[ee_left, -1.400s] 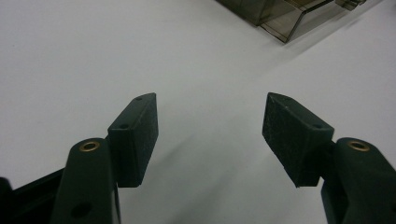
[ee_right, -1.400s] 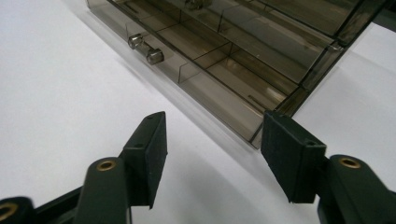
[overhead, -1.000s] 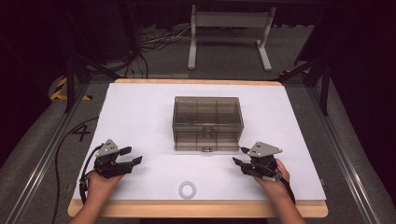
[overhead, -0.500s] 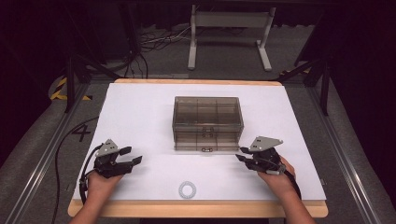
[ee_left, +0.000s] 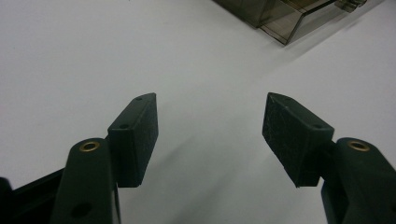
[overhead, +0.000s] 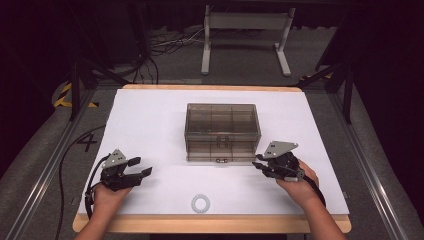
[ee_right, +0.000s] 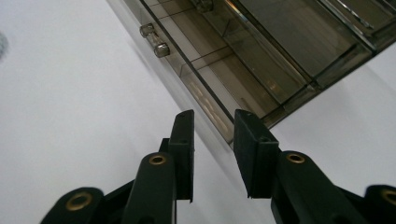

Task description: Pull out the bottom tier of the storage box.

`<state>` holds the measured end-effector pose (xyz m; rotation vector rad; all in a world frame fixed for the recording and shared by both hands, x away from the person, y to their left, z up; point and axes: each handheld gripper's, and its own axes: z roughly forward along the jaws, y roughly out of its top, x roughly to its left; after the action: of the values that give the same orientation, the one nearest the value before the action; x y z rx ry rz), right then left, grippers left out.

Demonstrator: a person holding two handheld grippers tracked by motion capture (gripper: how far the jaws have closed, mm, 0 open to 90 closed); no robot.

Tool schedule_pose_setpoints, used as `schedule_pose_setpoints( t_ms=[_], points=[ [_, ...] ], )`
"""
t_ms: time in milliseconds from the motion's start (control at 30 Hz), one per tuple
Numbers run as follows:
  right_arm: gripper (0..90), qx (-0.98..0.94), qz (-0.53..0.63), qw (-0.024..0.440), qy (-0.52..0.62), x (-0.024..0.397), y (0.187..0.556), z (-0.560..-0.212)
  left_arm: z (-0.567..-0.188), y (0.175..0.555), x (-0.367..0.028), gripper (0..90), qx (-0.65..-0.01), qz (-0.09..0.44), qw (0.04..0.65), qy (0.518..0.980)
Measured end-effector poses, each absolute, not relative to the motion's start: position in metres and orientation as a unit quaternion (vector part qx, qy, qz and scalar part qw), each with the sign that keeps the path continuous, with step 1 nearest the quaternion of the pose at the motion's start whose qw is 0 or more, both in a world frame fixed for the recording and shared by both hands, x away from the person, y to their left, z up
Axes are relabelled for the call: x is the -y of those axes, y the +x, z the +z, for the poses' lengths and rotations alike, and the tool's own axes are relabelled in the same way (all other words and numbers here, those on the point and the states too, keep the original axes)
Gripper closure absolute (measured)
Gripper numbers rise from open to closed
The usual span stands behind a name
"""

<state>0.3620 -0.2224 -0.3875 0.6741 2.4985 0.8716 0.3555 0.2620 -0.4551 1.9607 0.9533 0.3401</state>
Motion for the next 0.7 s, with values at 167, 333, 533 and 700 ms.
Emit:
schedule_pose_setpoints(
  t_ms=[167,333,533,700],
  points=[
    [70.0,-0.905,0.301,0.201,0.222,0.219,0.368,-0.384,-0.456,0.351,-0.263,36.7,-0.382,0.142,0.448,0.796],
    [70.6,-0.918,0.286,0.197,0.191,0.211,0.371,-0.379,-0.456,0.35,-0.262,36.4,-0.381,0.146,0.444,0.798],
    [71.1,-0.923,0.279,0.196,0.177,0.205,0.374,-0.375,-0.456,0.351,-0.261,36.4,-0.378,0.146,0.441,0.8],
    [71.3,-0.931,0.264,0.19,0.164,0.2,0.38,-0.376,-0.456,0.352,-0.261,36.4,-0.378,0.143,0.443,0.8]
  ],
)
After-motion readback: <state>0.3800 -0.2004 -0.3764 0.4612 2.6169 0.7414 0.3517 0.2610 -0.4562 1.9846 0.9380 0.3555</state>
